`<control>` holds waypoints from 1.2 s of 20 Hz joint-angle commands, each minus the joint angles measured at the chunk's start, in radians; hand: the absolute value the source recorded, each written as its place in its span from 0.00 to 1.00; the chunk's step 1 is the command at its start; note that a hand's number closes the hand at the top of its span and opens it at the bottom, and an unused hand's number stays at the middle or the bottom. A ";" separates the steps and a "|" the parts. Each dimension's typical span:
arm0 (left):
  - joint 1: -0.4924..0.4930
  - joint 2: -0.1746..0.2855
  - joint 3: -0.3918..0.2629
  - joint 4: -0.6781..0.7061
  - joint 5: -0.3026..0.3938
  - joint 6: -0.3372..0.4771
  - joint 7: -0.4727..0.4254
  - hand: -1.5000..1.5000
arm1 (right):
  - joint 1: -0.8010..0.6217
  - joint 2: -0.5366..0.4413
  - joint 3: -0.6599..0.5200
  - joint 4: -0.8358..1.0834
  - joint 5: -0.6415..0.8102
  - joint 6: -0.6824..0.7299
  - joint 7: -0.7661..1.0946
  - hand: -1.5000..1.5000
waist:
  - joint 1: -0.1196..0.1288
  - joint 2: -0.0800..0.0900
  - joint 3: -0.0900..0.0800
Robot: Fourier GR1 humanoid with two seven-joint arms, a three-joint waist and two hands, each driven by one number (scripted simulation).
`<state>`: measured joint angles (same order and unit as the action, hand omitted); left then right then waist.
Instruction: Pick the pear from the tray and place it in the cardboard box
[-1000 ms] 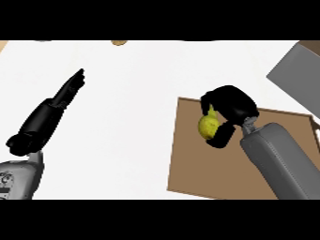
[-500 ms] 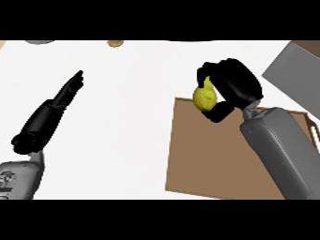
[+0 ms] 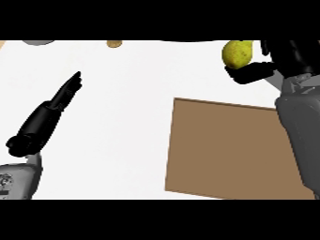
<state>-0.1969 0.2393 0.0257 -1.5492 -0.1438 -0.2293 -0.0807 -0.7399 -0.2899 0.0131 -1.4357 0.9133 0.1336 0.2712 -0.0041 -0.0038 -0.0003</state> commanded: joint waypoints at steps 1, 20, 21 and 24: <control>-0.026 0.010 0.008 -0.026 0.012 -0.016 0.054 0.50 | -0.050 -0.055 -0.133 0.040 -0.011 -0.021 0.070 1.00 | 0.006 0.003 0.001; -0.029 -0.029 -0.020 -0.009 -0.018 -0.011 0.017 0.50 | -0.187 -0.452 -0.273 0.783 -0.010 0.171 -0.243 1.00 | 0.038 0.017 0.001; 0.000 -0.021 -0.010 -0.013 -0.026 -0.003 -0.025 0.50 | -0.173 -0.430 -0.274 0.818 -0.005 0.126 -0.268 1.00 | 0.038 0.015 0.001; -0.036 -0.019 0.001 -0.005 -0.007 -0.018 0.020 0.50 | -0.173 -0.481 -0.253 0.900 0.009 0.195 -0.351 1.00 | 0.034 0.016 0.001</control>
<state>-0.2386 0.2256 0.0263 -1.5517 -0.1500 -0.2488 -0.0600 -0.9262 -0.7272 -0.2584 -0.6464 0.9059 0.2756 0.0061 0.0289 0.0113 0.0007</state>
